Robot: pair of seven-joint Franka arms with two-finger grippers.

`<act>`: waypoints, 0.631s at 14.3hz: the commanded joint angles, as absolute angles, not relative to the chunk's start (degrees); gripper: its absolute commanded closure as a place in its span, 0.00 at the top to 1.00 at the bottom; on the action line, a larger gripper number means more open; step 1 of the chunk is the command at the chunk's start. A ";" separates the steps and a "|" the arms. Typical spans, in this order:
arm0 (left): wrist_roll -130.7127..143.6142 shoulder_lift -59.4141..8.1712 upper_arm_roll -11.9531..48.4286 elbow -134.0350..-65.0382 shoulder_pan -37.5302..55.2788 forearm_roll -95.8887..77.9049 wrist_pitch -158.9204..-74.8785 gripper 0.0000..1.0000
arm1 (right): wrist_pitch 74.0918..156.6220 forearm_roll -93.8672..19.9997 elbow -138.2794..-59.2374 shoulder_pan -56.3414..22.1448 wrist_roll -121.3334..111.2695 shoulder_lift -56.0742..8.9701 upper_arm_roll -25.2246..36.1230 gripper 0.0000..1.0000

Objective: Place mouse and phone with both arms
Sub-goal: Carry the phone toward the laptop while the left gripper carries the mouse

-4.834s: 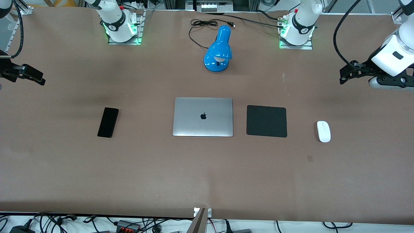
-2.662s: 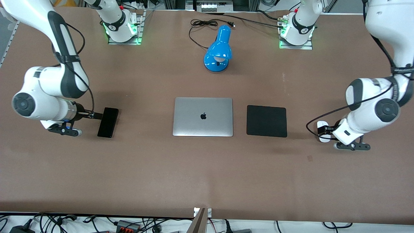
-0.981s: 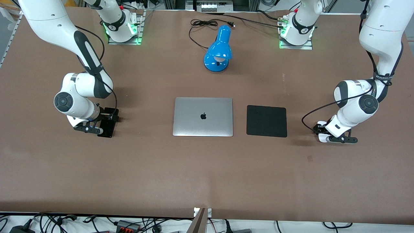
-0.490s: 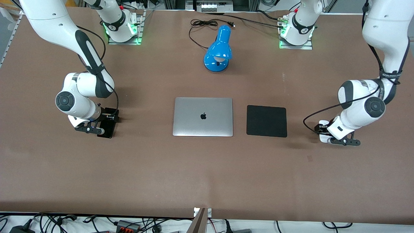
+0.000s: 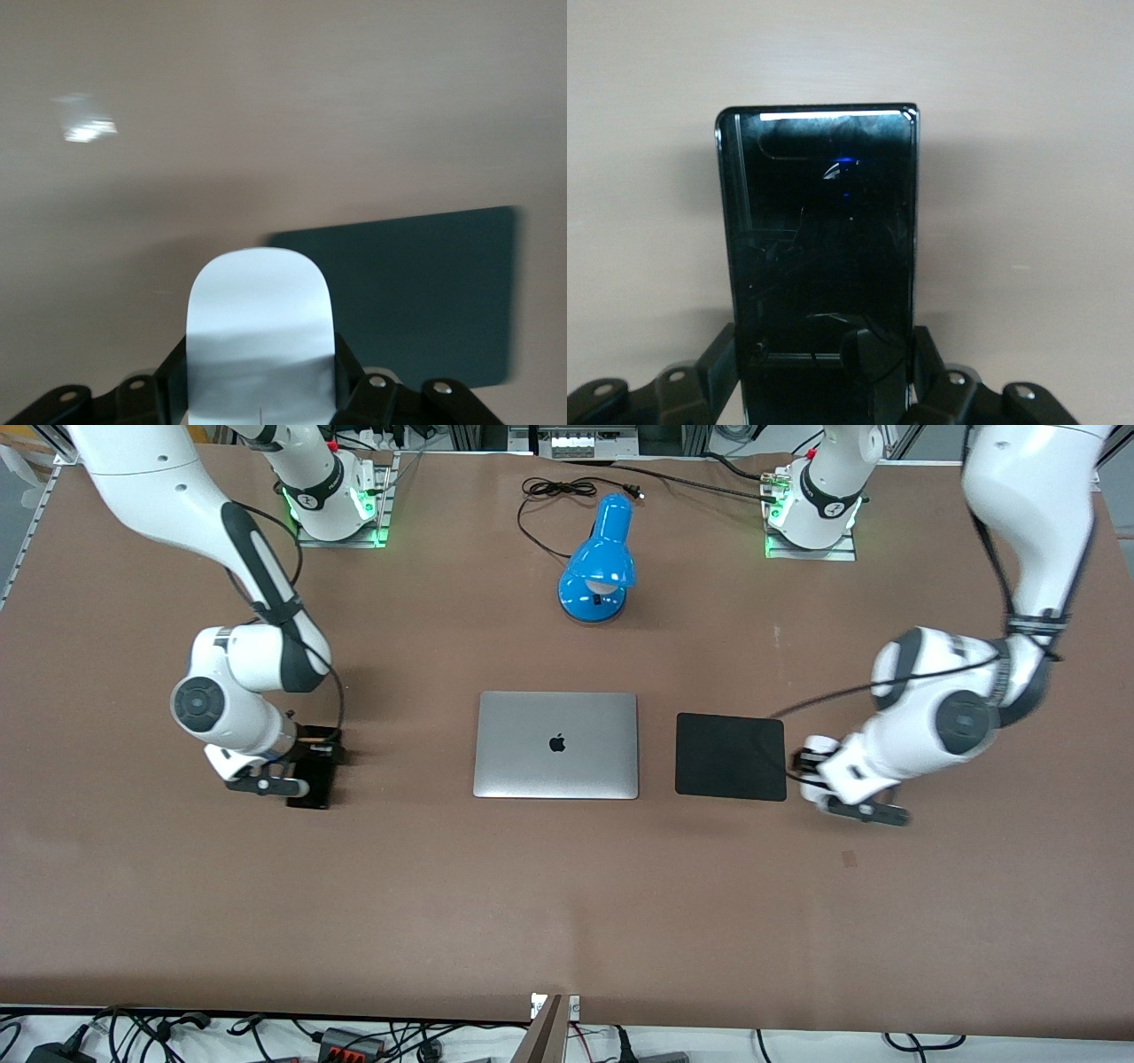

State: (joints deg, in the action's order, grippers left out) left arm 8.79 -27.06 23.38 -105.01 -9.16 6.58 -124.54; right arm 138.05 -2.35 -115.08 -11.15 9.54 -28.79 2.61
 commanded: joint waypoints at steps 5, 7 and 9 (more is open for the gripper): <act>20.11 -29.18 24.00 -106.96 -2.82 7.47 -124.10 0.26 | 134.38 -5.71 -110.48 -20.82 15.91 -31.63 1.23 0.21; 21.79 -29.44 24.08 -107.75 -2.37 11.31 -124.28 0.26 | 134.30 -5.54 -110.13 -21.44 15.29 -31.90 1.23 0.20; 25.38 -29.44 24.17 -110.20 -2.37 15.63 -126.90 0.25 | 134.30 -5.62 -110.13 -23.11 14.94 -31.90 1.05 0.20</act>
